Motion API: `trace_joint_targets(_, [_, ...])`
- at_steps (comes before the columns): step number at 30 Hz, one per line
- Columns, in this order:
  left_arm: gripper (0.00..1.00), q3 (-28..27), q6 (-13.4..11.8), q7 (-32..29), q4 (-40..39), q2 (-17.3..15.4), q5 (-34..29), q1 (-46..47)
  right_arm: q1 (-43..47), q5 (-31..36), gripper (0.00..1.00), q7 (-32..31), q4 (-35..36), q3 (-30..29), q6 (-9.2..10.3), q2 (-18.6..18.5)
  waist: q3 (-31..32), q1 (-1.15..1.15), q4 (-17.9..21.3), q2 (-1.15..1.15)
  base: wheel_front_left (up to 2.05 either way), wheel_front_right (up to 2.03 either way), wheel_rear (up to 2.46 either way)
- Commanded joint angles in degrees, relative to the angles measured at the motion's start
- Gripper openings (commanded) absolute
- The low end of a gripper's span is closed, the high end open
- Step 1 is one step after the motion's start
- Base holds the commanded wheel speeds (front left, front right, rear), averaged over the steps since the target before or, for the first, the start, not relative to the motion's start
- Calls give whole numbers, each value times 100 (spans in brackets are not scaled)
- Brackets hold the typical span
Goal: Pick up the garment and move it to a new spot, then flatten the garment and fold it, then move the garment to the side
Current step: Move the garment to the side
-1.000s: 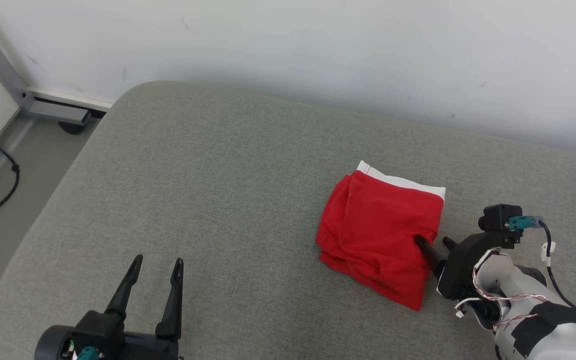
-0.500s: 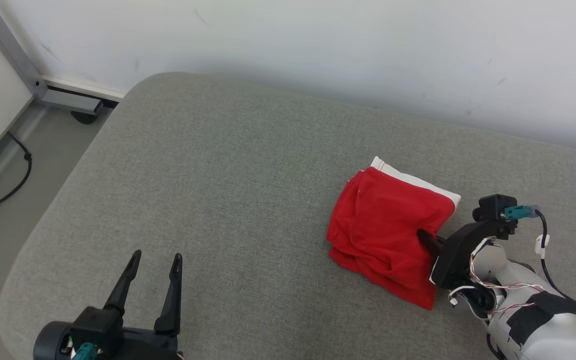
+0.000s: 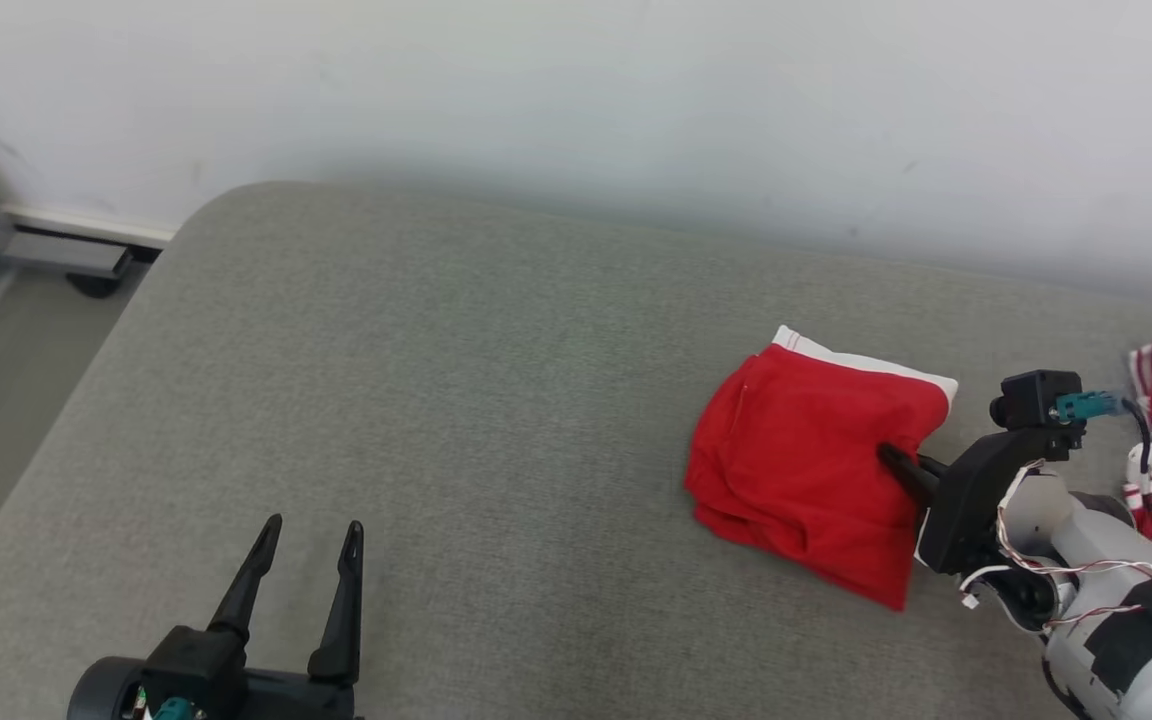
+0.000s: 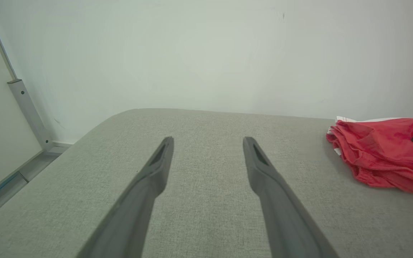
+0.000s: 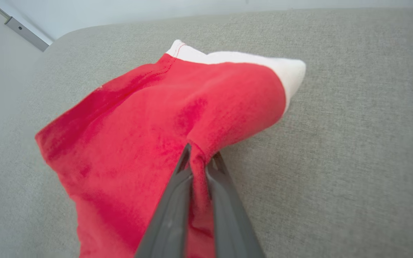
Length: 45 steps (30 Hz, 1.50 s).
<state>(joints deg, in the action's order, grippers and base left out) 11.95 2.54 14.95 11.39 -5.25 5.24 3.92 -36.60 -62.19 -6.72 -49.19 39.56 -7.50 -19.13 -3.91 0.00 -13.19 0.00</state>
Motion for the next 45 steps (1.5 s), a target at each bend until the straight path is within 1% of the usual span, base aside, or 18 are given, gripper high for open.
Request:
trace_joint_targets(1, [100,-12,4,32,-4,-39,-13,-65,37,-21,0,-57,86,44,5,-122,74,0,240,0,0,0,0])
trace_joint_targets(7, [100,34,35,28,-6,-56,-48,-42,-238,118,0,-432,342,373,5,-559,101,0,552,0,0,0,0])
trace_joint_targets(9, [100,44,41,28,1,-55,-44,-33,-337,101,0,-608,378,466,5,-668,97,0,621,0,0,0,0])
trace_joint_targets(12, [100,82,41,28,17,-42,-54,16,-651,247,0,-825,344,660,5,-938,58,0,671,0,0,0,0])
trace_joint_targets(18, [100,112,93,28,16,-55,-53,81,-1099,331,0,-1040,230,888,5,-1246,-58,0,652,0,0,0,0])
trace_joint_targets(28, [100,121,96,28,13,-61,-65,199,-1750,384,0,-1442,142,1401,5,-1748,-291,0,587,0,0,0,0])
trace_joint_targets(34, [100,163,115,28,26,-30,-86,309,-2128,338,0,-1590,113,1691,5,-1915,-465,0,588,0,0,0,0])
trace_joint_targets(39, [100,213,149,28,45,-12,-92,406,-2476,313,0,-1692,124,2059,5,-2085,-597,0,541,0,0,0,0])
trace_joint_targets(45, [100,241,173,28,60,0,-88,444,-2733,233,0,-1796,104,2382,5,-2275,-649,0,468,0,0,0,0])
